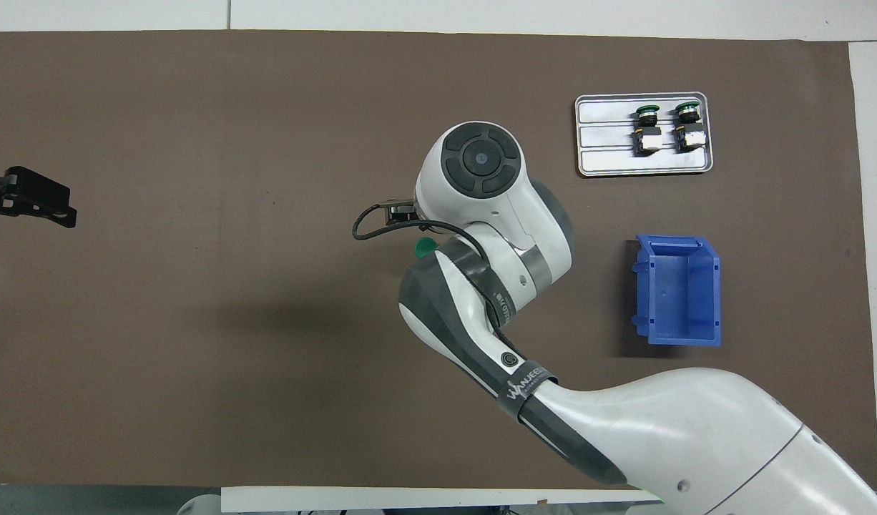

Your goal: Place and press button with both arms

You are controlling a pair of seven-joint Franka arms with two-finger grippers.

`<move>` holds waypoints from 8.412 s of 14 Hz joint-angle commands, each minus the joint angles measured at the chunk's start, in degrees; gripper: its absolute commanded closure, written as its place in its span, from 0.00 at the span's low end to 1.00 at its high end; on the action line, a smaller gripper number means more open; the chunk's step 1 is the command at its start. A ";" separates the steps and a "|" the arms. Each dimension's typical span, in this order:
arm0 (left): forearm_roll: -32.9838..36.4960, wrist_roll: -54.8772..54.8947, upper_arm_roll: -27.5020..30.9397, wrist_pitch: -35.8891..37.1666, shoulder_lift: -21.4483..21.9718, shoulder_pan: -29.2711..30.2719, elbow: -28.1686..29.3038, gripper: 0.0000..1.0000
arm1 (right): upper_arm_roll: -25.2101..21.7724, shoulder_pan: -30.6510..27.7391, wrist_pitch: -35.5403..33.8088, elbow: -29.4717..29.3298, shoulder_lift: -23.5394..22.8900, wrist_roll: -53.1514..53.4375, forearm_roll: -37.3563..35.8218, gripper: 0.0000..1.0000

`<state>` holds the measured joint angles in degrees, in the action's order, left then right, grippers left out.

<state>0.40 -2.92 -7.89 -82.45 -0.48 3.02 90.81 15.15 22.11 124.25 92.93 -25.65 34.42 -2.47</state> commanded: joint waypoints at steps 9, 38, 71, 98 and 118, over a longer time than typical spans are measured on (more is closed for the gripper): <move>-0.40 0.29 0.77 -1.57 1.80 -0.91 2.01 0.00 | -0.04 1.79 1.88 3.66 -1.25 4.52 -4.83 0.12; -0.40 0.29 0.85 -1.48 1.80 -0.82 2.09 0.00 | 0.76 -13.48 -26.49 -2.23 13.24 -2.15 -3.77 0.85; -0.40 0.29 0.85 -1.49 1.80 -0.82 2.01 0.00 | 1.28 -32.13 -18.70 25.72 33.64 -15.23 -1.31 0.83; -0.40 0.29 0.85 -1.48 1.80 -0.82 2.01 0.00 | 1.11 -36.18 -2.26 39.78 32.59 -36.88 -0.43 0.81; -0.40 0.29 0.85 -1.57 1.80 -0.82 2.01 0.00 | 1.37 -35.12 2.67 42.33 31.80 -36.26 -0.43 0.42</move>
<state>0.40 -2.87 -7.54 -82.65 -0.35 2.40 90.86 16.24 -12.82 126.13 134.89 5.79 -2.31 -3.33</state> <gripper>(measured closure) 0.000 0.432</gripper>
